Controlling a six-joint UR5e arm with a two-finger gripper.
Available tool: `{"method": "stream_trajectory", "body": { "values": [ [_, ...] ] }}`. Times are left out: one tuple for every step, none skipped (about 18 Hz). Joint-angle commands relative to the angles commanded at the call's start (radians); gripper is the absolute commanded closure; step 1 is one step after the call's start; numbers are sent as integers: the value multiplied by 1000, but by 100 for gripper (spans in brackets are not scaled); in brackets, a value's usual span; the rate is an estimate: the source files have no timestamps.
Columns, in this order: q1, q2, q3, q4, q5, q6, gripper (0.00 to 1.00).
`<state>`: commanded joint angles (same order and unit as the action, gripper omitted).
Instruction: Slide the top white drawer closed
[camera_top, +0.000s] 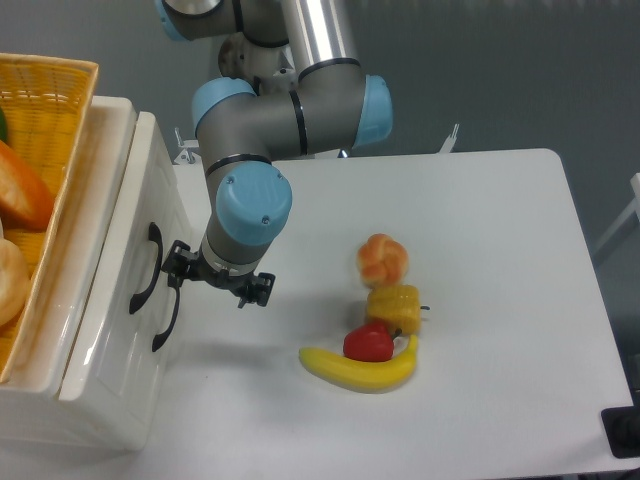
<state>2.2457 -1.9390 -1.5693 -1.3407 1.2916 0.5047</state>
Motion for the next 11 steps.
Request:
{"method": "stream_trajectory", "body": {
  "values": [
    [0, 0, 0, 0, 2, 0, 0],
    [0, 0, 0, 0, 2, 0, 0],
    [0, 0, 0, 0, 2, 2, 0],
    [2, 2, 0, 0, 2, 2, 0],
    [5, 2, 0, 0, 3, 3, 0],
    [8, 3, 0, 0, 5, 6, 0],
    [11, 3, 3, 0, 6, 6, 0],
    [17, 2, 8, 0, 8, 8, 0],
    [29, 3, 9, 2, 8, 11, 0],
    [40, 5, 12, 0, 9, 12, 0],
    [52, 5, 17, 0, 11, 11, 0]
  ]
}}
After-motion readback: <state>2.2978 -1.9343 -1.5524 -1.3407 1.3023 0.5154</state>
